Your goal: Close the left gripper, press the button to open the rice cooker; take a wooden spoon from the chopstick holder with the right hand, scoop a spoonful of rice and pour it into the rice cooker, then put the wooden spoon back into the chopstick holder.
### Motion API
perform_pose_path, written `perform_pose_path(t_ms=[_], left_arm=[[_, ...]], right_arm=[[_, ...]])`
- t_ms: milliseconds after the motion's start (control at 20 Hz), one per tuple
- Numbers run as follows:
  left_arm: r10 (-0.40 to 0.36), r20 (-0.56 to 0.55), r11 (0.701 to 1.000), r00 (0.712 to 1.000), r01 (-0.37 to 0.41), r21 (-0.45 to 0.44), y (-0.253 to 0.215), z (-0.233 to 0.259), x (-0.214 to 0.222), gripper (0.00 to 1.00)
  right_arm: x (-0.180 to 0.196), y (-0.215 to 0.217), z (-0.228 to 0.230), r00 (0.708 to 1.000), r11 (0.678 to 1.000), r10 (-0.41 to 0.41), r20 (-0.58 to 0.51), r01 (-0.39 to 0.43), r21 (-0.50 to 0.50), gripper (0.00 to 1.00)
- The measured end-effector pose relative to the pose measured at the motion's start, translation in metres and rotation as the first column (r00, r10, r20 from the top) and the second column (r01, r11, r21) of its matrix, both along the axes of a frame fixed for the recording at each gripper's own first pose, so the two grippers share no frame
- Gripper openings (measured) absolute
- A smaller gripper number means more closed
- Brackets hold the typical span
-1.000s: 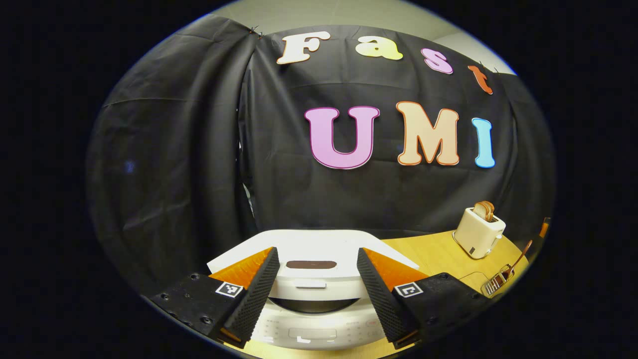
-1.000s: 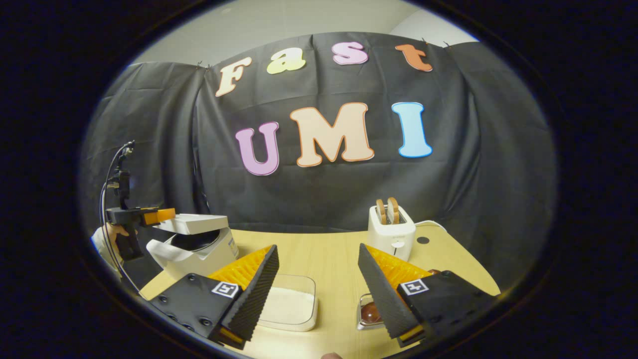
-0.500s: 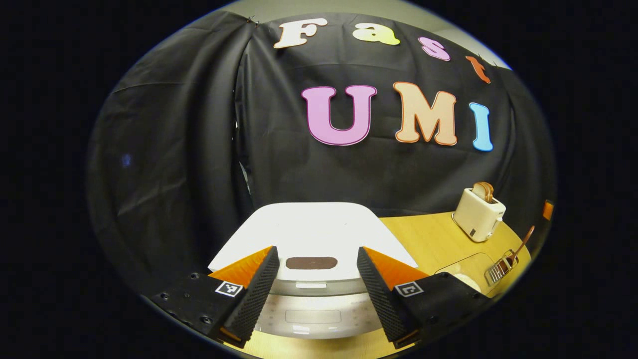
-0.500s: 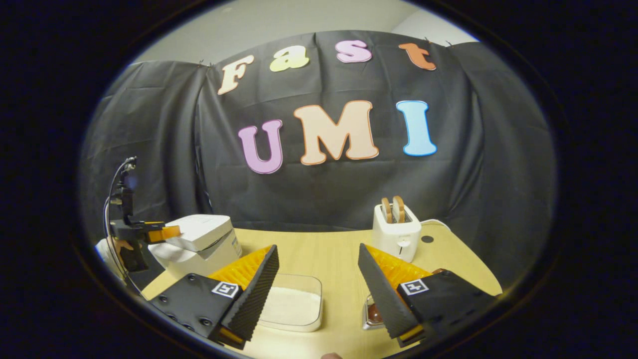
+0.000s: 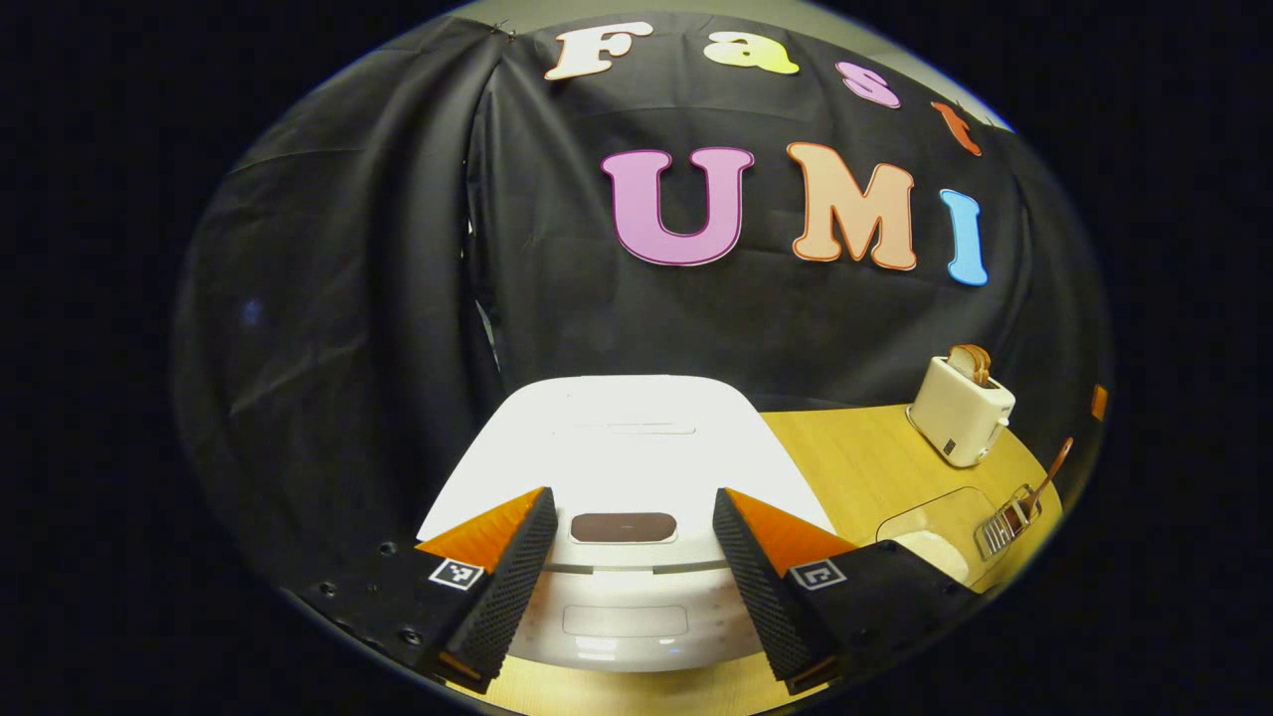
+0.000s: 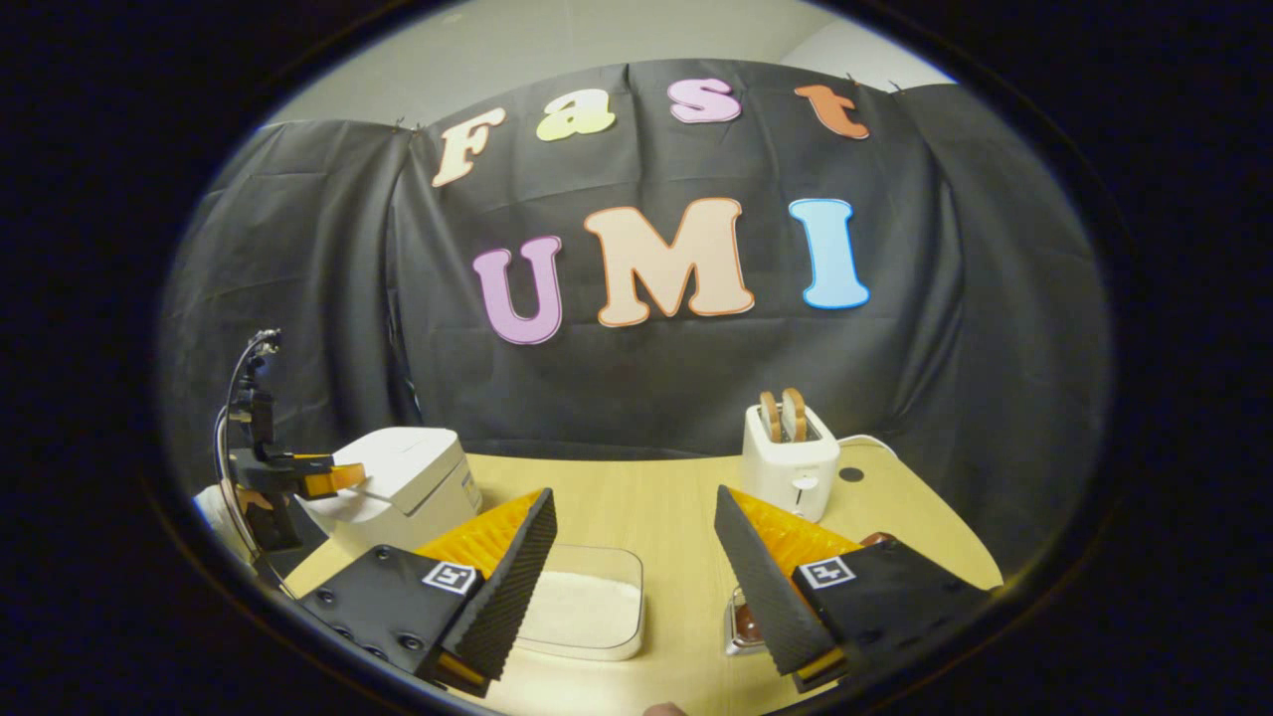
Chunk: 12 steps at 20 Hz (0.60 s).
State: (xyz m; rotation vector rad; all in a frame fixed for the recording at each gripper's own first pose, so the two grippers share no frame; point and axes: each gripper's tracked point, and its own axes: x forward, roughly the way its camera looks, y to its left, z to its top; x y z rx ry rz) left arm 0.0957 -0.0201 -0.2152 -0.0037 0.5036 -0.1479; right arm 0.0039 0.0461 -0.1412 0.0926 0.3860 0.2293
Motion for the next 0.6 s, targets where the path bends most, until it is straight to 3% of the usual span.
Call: perform_pose_path(t_ms=[300, 600], left_arm=[[0.027, -0.009, 1.0, 1.0, -0.027, -0.008, 0.0006, -0.0089, 0.0019, 0.95], [-0.019, -0.01, 1.0, 1.0, 0.019, -0.014, -0.0034, -0.0066, 0.0036, 0.96]], right_arm=[[-0.0027, 0.0008, 0.0012, 1.0, 1.0, -0.002, -0.001, 0.002, 0.0, 1.0], [-0.0042, 0.0051, 0.0069, 1.0, 1.0, 0.006, 0.016, -0.006, 0.007, 1.0]])
